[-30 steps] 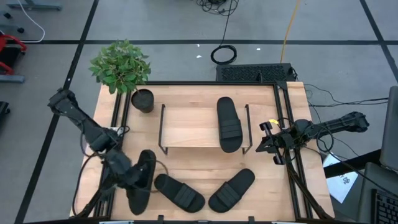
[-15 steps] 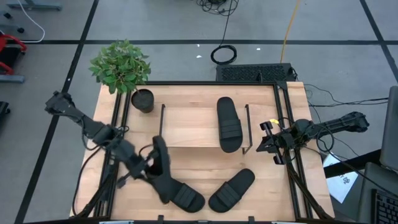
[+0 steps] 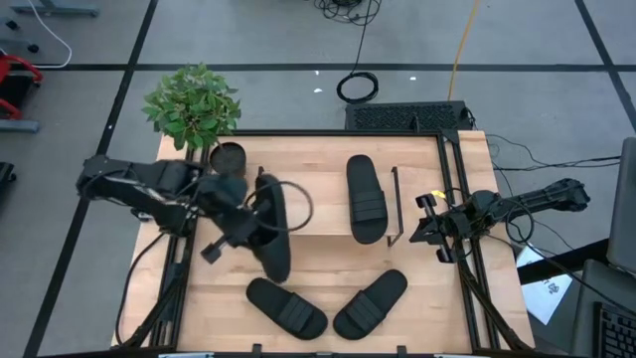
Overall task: Pick and place slides into the shelf
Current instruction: Put the black slide on the shelf
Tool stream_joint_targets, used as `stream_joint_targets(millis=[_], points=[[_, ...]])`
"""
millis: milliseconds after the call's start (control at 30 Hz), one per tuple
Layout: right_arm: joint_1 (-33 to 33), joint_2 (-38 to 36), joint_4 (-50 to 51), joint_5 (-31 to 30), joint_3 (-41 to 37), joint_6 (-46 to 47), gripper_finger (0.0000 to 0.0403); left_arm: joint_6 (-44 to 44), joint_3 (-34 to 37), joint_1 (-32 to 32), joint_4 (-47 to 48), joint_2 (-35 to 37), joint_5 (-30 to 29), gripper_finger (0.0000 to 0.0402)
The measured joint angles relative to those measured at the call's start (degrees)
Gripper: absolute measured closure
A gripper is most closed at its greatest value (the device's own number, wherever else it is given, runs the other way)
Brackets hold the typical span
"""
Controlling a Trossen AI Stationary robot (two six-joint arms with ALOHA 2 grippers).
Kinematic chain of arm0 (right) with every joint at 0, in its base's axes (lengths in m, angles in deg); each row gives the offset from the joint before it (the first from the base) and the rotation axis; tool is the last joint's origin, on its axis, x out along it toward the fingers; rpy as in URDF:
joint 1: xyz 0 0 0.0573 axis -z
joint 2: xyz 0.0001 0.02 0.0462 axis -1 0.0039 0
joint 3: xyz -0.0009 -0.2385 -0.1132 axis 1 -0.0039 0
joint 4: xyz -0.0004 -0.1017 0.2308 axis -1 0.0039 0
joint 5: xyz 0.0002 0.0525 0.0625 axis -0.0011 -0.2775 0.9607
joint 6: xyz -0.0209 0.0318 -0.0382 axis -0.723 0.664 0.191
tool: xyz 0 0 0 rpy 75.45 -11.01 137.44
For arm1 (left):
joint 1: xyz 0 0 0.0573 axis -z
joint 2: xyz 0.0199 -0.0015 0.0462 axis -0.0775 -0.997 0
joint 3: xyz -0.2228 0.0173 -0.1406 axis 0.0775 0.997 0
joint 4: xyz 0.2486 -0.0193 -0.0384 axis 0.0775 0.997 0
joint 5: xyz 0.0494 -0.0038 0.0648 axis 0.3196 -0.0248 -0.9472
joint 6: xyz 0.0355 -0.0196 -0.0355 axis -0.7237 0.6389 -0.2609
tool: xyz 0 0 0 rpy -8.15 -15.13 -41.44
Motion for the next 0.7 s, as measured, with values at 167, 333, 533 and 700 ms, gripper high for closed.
stream_joint_targets(millis=[167, 333, 533, 700], points=[[0.0, 0.0, -0.05, 0.02, 0.0, -0.06, 0.0403, -8.3, -14.99, -5.8, 15.46, -10.53, 0.33, 0.04], [0.0, 0.0, -0.55, 0.02, 0.0, -0.07, 0.0403, -10.04, -27.57, -13.23, 26.64, -21.43, 9.37, 0.04], [0.0, 0.0, -0.87, 0.04, 0.0, -0.44, 0.0403, -6.62, -38.69, -20.54, 38.37, -32.84, 13.43, 0.04], [0.0, -0.01, -0.9, 0.07, 0.0, -1.79, 0.0403, -8.05, -39.22, -23.93, 38.11, -36.04, 17.17, 0.04]])
